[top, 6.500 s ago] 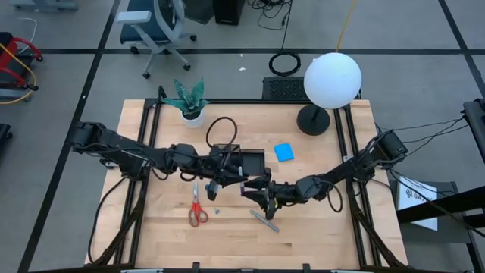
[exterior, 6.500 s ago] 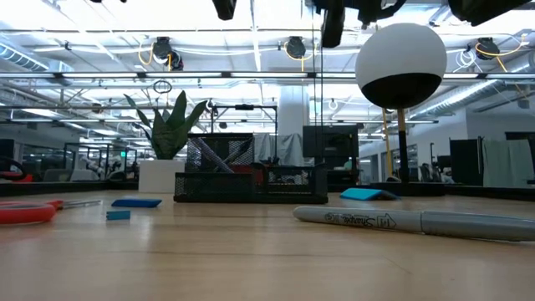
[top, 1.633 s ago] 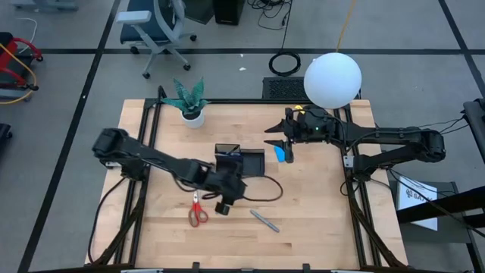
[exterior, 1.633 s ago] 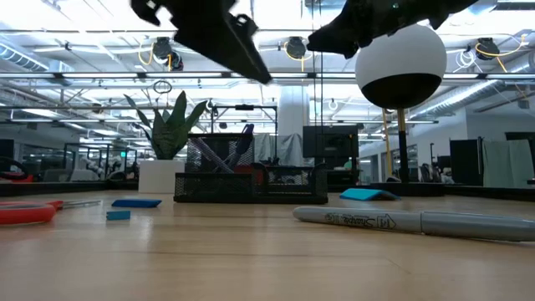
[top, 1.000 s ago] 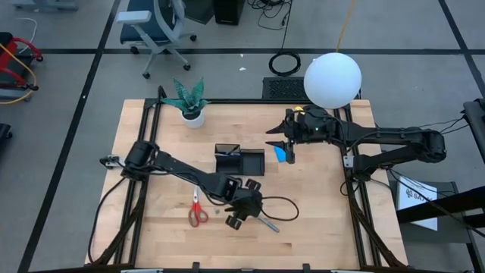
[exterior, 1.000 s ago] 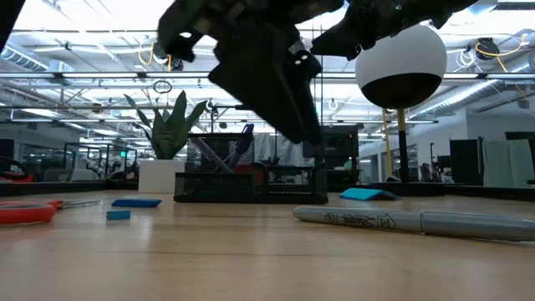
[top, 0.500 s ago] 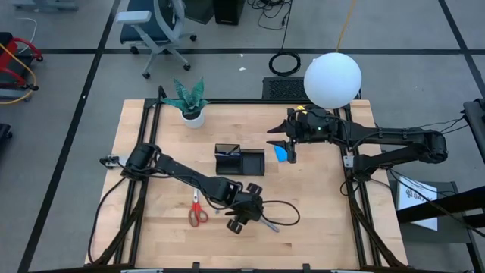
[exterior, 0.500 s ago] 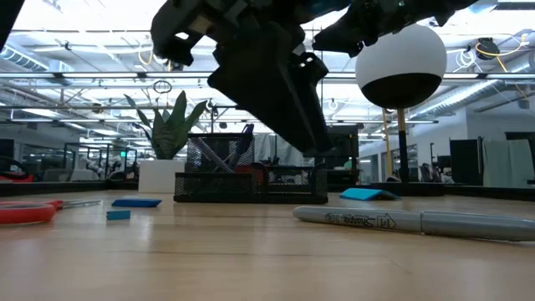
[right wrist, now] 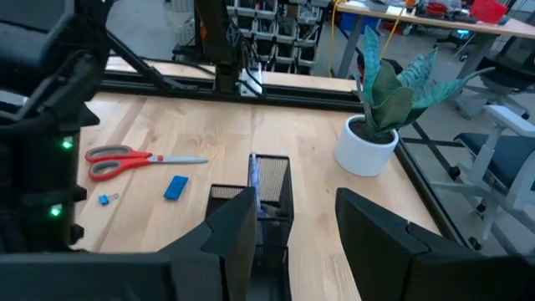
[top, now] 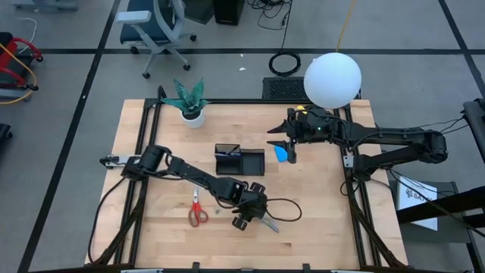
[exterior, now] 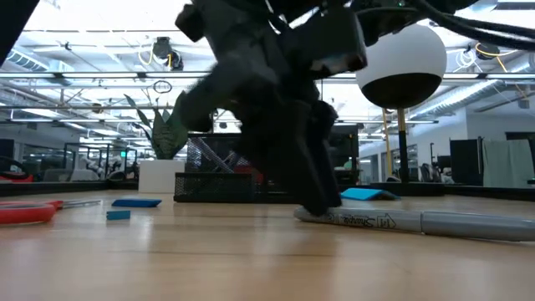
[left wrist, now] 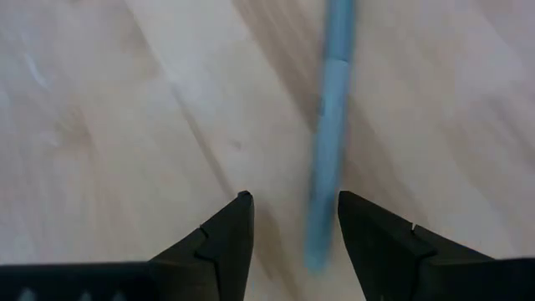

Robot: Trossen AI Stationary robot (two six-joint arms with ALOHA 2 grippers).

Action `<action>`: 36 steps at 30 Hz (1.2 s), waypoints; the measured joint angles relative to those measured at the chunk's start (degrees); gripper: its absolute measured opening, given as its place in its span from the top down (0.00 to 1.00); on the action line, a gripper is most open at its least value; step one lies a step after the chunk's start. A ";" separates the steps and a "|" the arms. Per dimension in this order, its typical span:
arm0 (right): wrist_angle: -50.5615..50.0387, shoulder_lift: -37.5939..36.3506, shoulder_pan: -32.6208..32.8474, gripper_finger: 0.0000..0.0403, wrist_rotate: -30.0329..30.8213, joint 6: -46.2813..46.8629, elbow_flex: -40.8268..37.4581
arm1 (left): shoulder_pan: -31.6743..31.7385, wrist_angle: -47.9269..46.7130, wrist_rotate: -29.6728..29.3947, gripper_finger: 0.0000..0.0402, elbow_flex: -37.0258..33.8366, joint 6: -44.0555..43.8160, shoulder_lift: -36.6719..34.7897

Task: Pick and place office supplies into organizer
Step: Put the gray marker into the black desk organizer

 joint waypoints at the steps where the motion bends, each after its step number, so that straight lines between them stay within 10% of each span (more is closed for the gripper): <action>1: 0.06 0.00 0.00 0.62 0.02 0.00 0.00 | 0.28 -0.03 -0.23 0.54 0.02 -0.02 0.23; 20: 0.13 0.00 0.00 0.62 0.00 0.00 0.00 | 0.79 -1.64 2.05 0.91 0.09 1.01 1.18; 36: 1.05 -1.20 0.44 0.62 -0.15 2.56 0.00 | -0.44 -5.80 -1.26 0.92 -0.31 3.85 -2.56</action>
